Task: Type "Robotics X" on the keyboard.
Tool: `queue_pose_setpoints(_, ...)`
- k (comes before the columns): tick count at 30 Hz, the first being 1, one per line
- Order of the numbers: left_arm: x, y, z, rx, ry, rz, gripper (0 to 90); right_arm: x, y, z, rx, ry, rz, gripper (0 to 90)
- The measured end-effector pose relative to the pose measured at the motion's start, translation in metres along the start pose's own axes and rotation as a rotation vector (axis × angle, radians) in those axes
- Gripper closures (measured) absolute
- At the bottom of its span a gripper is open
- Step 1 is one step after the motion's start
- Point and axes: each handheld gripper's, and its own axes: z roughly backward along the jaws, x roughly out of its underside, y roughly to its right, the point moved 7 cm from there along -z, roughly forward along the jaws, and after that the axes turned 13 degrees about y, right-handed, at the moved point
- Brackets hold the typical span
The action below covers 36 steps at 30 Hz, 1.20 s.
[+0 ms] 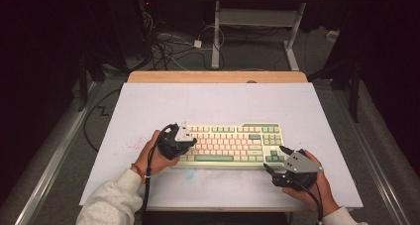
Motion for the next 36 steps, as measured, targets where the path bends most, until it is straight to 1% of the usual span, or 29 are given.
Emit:
queue_pose_setpoints(4,-0.005,0.002,0.004,-0.001,0.018,-0.008,85.8,0.000,0.000,0.000,-0.001,0.000,0.000,25.4)
queue_pose_setpoints(9,-0.009,0.006,0.008,0.005,0.030,-0.021,85.9,0.000,0.000,0.000,-0.001,-0.005,0.002,25.4)
queue_pose_setpoints(15,-0.013,0.011,0.009,0.016,0.045,-0.025,85.9,0.000,-0.001,0.000,-0.003,-0.005,0.003,25.4)
queue_pose_setpoints(23,-0.016,0.020,0.007,0.041,0.040,-0.048,85.9,0.001,-0.001,0.000,-0.004,-0.005,0.003,25.4)
queue_pose_setpoints(28,-0.017,0.026,0.006,0.056,0.042,-0.055,85.9,0.001,-0.001,0.000,-0.005,-0.007,0.002,25.4)
queue_pose_setpoints(32,-0.018,0.031,0.004,0.072,0.036,-0.065,85.8,0.001,-0.001,0.000,-0.006,-0.007,0.003,25.4)
queue_pose_setpoints(34,-0.018,0.034,0.002,0.081,0.036,-0.063,85.8,0.001,-0.001,0.000,-0.007,-0.008,0.002,25.4)
queue_pose_setpoints(36,-0.017,0.037,0.001,0.088,0.029,-0.073,85.8,0.001,-0.001,-0.001,-0.009,-0.009,0.004,25.4)
